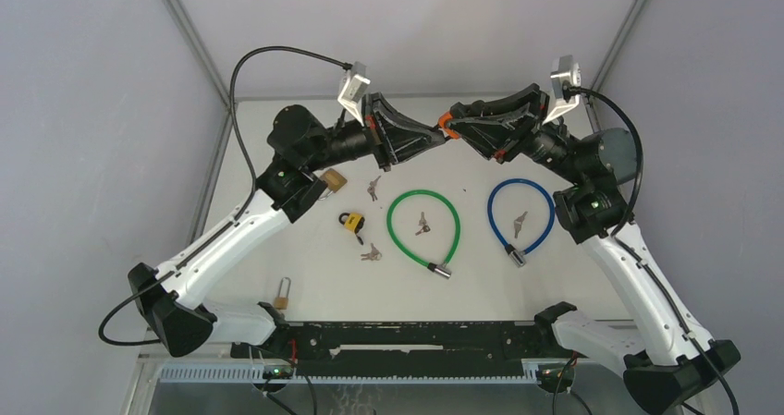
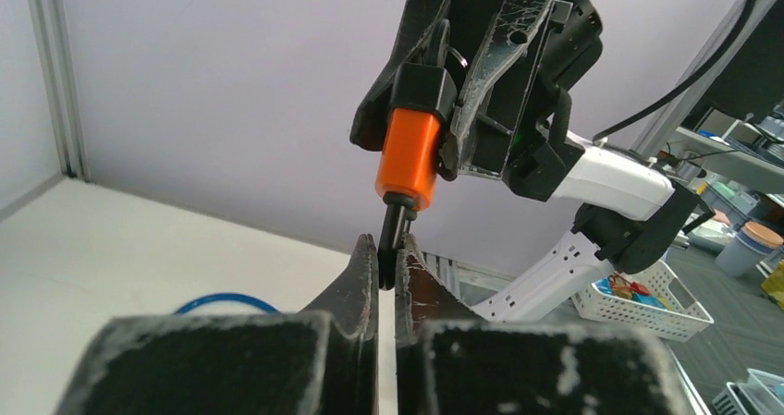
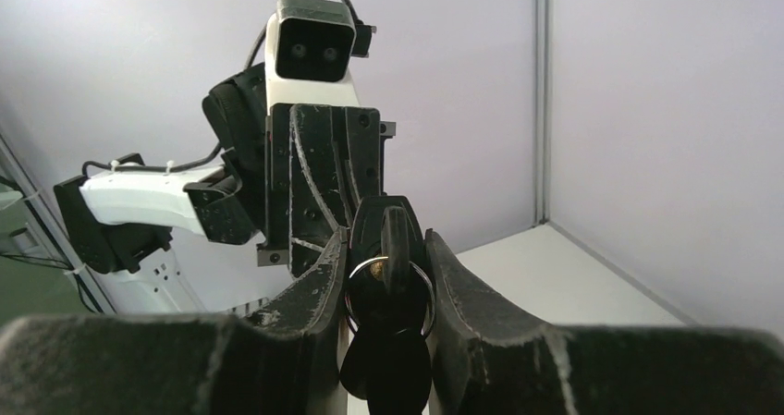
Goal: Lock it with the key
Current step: Lock the lock.
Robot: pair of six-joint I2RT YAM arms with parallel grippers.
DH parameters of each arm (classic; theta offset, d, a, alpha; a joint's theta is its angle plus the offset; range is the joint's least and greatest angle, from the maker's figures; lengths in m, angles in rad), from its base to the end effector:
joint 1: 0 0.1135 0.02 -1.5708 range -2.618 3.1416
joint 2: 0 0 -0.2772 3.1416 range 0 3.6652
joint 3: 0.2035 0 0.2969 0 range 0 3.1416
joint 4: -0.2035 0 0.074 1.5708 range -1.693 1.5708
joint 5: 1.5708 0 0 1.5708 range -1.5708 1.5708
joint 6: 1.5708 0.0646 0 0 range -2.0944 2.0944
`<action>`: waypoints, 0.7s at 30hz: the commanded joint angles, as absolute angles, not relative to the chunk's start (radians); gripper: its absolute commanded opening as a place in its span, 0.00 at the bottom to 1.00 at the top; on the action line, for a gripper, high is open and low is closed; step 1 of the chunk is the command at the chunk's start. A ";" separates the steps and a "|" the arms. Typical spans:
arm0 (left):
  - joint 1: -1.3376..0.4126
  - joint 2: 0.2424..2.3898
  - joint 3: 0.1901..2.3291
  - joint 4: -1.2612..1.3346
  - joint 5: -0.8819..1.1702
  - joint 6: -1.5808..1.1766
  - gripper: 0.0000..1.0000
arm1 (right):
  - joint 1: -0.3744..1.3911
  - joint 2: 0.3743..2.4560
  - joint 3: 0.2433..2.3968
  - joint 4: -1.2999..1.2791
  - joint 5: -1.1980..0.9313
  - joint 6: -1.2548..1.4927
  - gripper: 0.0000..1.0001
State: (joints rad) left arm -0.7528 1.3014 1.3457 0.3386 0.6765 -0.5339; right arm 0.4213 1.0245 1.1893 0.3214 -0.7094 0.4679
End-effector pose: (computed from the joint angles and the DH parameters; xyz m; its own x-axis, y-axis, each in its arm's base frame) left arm 0.2273 -0.2684 0.5000 -0.2523 -0.3074 -0.9175 0.9625 0.0181 -0.2707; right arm 0.2216 0.1454 0.5147 0.0036 0.3766 -0.9264 -0.9383 0.3216 0.1271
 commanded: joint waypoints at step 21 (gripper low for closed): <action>-0.714 1.301 1.665 0.162 0.666 -0.335 0.00 | 0.441 1.032 1.008 0.106 -0.758 0.404 0.00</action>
State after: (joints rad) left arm -0.7013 1.3334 1.5162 -0.0372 0.6769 -0.3805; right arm 0.4015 0.9695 1.0599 0.2855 -0.6800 0.4503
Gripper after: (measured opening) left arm 0.021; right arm 0.338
